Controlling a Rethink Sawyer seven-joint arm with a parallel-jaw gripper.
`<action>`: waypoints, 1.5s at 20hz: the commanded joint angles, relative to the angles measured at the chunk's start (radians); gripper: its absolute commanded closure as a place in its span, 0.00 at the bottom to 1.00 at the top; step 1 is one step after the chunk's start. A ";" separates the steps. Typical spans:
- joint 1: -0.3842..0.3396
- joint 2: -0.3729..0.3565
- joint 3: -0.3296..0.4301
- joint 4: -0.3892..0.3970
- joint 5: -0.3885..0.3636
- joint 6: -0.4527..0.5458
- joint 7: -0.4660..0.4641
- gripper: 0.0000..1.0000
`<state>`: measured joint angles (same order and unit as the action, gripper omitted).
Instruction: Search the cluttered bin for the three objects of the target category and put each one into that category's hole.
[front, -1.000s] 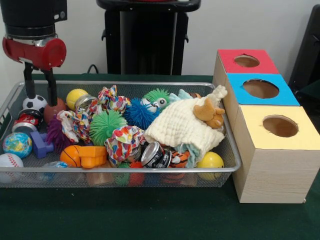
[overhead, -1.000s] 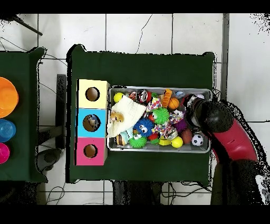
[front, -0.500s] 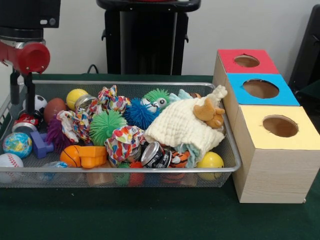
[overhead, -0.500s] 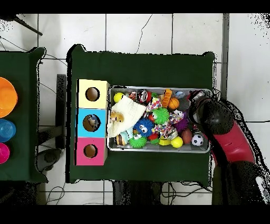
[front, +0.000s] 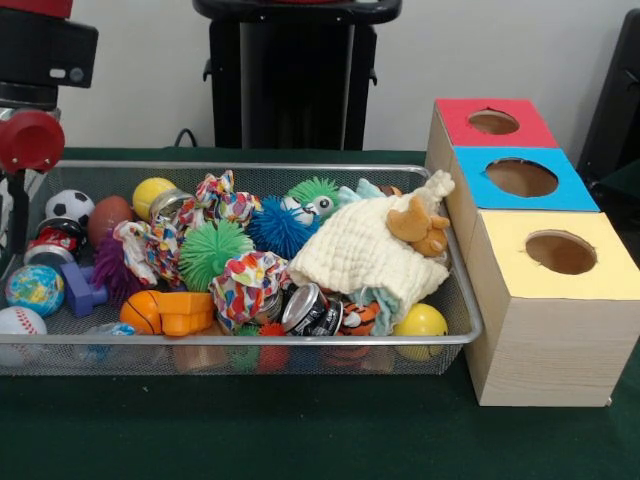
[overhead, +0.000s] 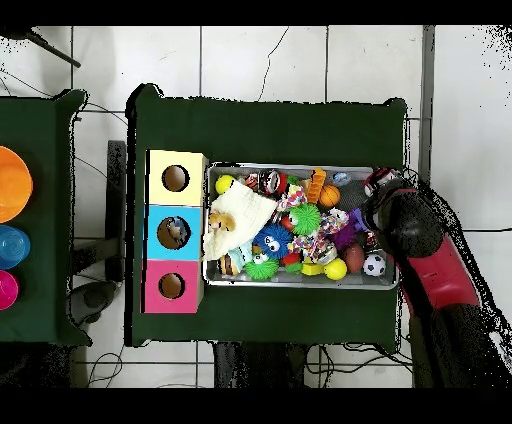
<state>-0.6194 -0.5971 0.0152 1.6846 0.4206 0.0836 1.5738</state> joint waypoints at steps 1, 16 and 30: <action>-0.042 0.066 0.184 0.120 -0.044 -0.074 0.231 0.00; 0.019 0.046 0.140 0.132 0.014 -0.044 0.254 0.00; -0.027 0.042 0.212 0.157 -0.023 -0.102 0.254 0.00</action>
<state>-0.6168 -0.5747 0.1138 1.7752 0.4167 0.0370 1.5738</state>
